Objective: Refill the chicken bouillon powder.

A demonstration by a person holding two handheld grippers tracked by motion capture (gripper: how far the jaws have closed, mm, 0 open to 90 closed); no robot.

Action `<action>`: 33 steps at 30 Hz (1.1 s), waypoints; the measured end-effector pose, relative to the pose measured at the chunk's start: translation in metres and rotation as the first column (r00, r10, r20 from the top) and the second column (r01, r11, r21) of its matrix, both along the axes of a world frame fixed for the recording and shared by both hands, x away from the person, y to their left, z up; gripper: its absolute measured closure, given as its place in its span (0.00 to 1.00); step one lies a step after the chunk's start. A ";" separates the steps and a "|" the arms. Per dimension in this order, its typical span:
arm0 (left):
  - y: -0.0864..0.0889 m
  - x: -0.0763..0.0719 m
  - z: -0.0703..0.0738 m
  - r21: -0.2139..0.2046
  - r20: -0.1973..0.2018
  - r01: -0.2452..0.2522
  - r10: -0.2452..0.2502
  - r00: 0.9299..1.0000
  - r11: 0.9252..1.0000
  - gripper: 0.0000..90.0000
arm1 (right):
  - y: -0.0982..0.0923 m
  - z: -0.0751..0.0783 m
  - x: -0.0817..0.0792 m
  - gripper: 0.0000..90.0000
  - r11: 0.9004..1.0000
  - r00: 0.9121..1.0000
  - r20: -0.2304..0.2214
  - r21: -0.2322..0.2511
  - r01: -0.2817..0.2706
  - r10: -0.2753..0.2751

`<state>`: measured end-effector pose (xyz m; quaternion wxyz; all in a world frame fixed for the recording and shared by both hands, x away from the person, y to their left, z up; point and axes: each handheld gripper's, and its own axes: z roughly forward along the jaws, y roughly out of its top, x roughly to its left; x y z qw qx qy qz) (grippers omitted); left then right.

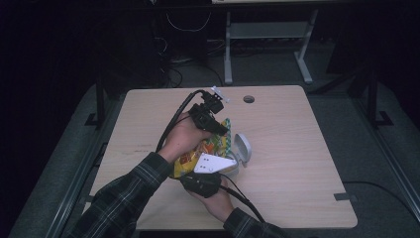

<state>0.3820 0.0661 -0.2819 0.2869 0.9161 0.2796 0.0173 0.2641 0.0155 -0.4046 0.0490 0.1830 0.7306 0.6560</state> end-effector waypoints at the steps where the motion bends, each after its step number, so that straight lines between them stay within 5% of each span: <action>1: 0.001 -0.001 0.001 0.001 -0.001 0.004 -0.004 1.000 1.000 0.99 | 0.000 0.000 0.000 1.00 1.000 1.000 -0.003 0.000 -0.002 0.002; 33: 0.049 -0.014 0.008 -0.155 -0.003 0.030 -0.031 1.000 0.988 1.00 | 0.007 -0.019 0.002 1.00 0.997 0.999 -0.035 -0.071 -0.007 0.005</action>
